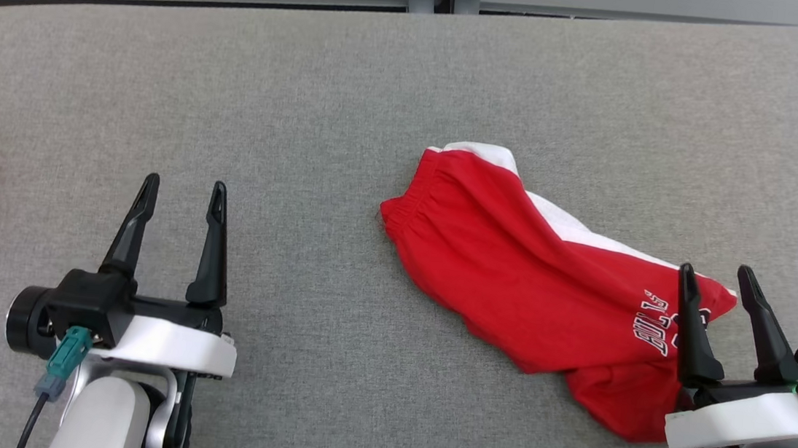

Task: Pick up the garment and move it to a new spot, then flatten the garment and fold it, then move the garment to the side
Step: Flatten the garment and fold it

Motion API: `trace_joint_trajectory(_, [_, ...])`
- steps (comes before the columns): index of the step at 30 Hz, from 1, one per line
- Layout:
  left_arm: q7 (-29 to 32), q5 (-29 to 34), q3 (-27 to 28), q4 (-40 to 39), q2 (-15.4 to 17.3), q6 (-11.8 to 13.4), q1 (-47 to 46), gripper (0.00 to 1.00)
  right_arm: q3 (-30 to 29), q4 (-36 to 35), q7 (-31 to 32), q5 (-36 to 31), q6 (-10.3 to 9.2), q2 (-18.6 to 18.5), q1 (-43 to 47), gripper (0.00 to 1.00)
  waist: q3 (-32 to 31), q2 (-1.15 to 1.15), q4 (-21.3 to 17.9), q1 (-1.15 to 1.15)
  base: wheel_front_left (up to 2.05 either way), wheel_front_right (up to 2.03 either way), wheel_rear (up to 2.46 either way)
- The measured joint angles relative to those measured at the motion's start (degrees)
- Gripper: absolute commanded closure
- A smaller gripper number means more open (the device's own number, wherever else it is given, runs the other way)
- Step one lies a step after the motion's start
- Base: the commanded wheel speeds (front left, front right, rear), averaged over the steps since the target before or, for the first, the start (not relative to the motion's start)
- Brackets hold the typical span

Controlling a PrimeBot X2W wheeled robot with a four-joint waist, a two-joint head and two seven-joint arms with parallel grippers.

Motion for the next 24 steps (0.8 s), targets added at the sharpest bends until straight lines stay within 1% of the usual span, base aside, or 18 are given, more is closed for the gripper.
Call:
trace_joint_trajectory(5, [0.02, -0.38, 0.18, 0.29, 0.23, 0.48, 2.1, 0.0, 2.44, -4.42, -0.09, -1.1, 0.0, -1.37, 0.15, 0.0, -2.3, 0.0, -0.54, 0.0, 0.0, 0.0, 0.0])
trace_joint_trajectory(11, [0.76, -0.76, 0.08, 0.31, 0.54, 0.82, 4.9, 0.0, 3.86, -6.77, 1.32, -1.16, 0.0, -1.62, 2.5, 0.0, -5.02, 0.0, -1.2, 0.0, 0.0, 0.0, 0.0])
trace_joint_trajectory(15, [1.53, -0.83, -0.3, -0.16, 0.7, 0.98, 6.12, 0.0, 4.04, -7.54, 2.22, -0.76, 0.0, -1.33, 3.96, 0.0, -6.39, 0.0, -1.7, 0.0, 0.0, 0.0, 0.0])
trace_joint_trajectory(24, [2.47, -0.91, -1.04, -1.08, 1.09, 1.21, 6.63, 0.0, 4.14, -8.1, 2.71, -0.52, 0.0, -0.98, 4.55, 0.0, -6.68, 0.0, -2.03, 0.0, 0.0, 0.0, 0.0])
